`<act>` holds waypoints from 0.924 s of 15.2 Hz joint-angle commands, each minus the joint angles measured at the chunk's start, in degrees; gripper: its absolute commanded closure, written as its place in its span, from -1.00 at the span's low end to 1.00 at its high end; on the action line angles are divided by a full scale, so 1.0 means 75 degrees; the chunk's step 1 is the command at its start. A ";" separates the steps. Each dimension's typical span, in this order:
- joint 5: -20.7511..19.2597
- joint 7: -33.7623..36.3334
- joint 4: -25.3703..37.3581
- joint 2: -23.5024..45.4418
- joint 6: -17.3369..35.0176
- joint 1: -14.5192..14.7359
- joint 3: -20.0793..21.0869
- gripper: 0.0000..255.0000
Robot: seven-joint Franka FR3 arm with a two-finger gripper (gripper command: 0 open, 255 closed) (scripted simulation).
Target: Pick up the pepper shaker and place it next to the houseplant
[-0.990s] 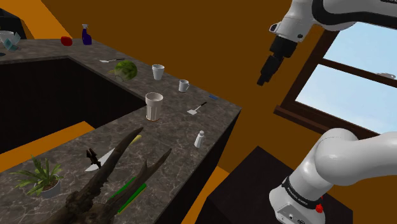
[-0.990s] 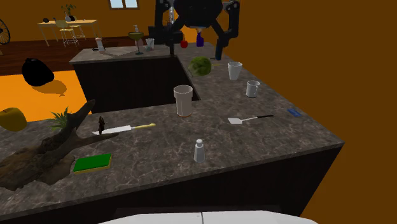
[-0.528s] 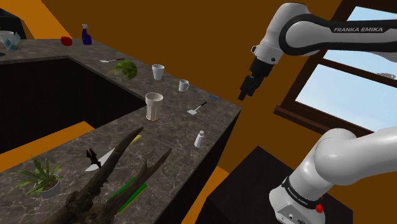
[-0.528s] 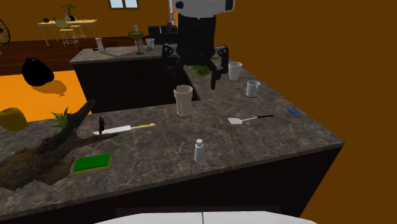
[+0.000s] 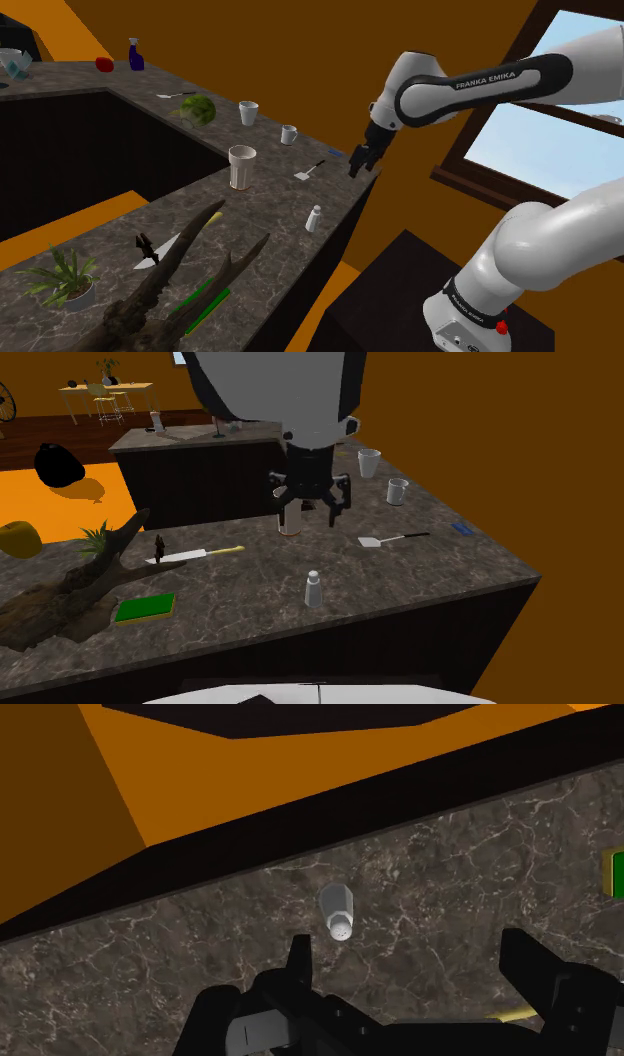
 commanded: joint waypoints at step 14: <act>0.0140 0.0520 0.0761 0.4638 0.3990 -0.0108 0.0037 -1.00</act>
